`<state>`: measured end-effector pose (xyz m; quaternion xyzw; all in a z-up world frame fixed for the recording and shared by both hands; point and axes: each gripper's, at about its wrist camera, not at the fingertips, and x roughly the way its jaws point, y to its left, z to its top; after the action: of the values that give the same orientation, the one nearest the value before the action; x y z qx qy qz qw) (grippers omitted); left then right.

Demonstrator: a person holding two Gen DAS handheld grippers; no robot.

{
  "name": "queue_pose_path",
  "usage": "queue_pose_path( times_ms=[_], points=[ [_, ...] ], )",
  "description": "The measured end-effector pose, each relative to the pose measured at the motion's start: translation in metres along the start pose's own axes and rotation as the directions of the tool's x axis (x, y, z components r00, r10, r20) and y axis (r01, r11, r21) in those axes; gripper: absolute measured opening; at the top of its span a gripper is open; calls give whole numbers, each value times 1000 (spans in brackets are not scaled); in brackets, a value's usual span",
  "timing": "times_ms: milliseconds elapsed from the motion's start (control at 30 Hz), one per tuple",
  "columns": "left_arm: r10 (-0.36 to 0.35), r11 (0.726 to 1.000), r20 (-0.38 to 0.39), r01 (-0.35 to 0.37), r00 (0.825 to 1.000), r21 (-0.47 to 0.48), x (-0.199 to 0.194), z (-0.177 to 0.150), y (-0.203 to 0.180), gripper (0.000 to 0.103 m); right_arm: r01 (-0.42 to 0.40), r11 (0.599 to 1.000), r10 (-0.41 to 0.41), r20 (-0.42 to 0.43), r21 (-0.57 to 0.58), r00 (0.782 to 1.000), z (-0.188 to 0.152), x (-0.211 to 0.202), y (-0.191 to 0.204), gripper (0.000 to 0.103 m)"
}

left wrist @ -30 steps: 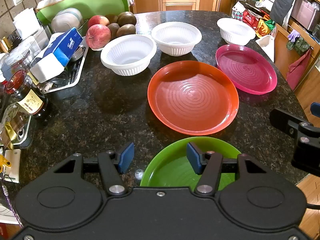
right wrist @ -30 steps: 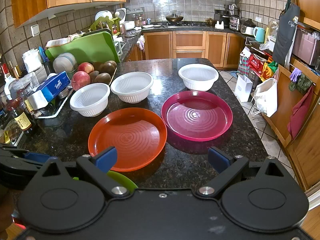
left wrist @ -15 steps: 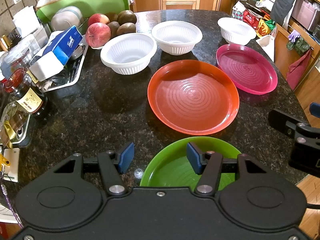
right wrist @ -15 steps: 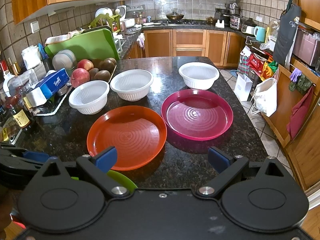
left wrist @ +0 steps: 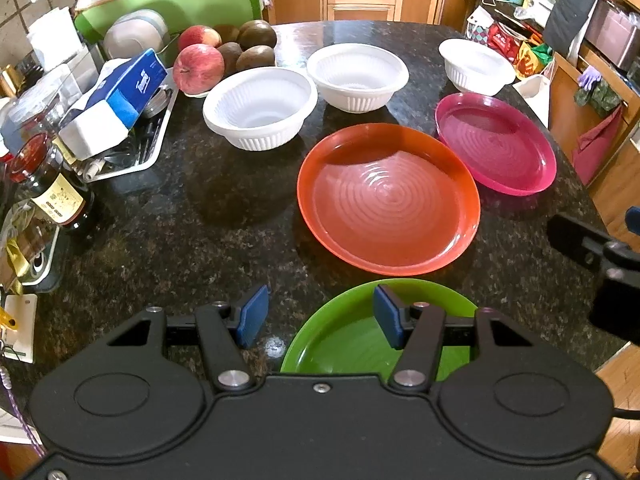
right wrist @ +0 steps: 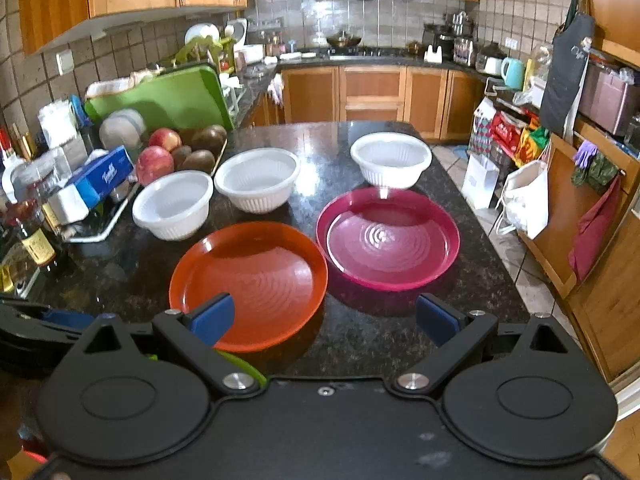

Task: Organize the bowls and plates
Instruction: 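Position the left gripper open around the green plate's rim, then close the left gripper on the green plate rim and lift it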

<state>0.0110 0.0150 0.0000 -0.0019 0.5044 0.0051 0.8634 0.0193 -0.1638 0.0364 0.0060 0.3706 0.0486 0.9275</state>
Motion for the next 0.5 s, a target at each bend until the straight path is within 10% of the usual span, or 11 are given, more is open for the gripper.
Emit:
queue_pose_path(
  times_ms=[500],
  points=[
    [-46, 996, -77, 41, 996, -74, 10, -3, 16, 62, 1, 997, 1, 20, -79, 1000, 1, 1, 11, 102]
  ],
)
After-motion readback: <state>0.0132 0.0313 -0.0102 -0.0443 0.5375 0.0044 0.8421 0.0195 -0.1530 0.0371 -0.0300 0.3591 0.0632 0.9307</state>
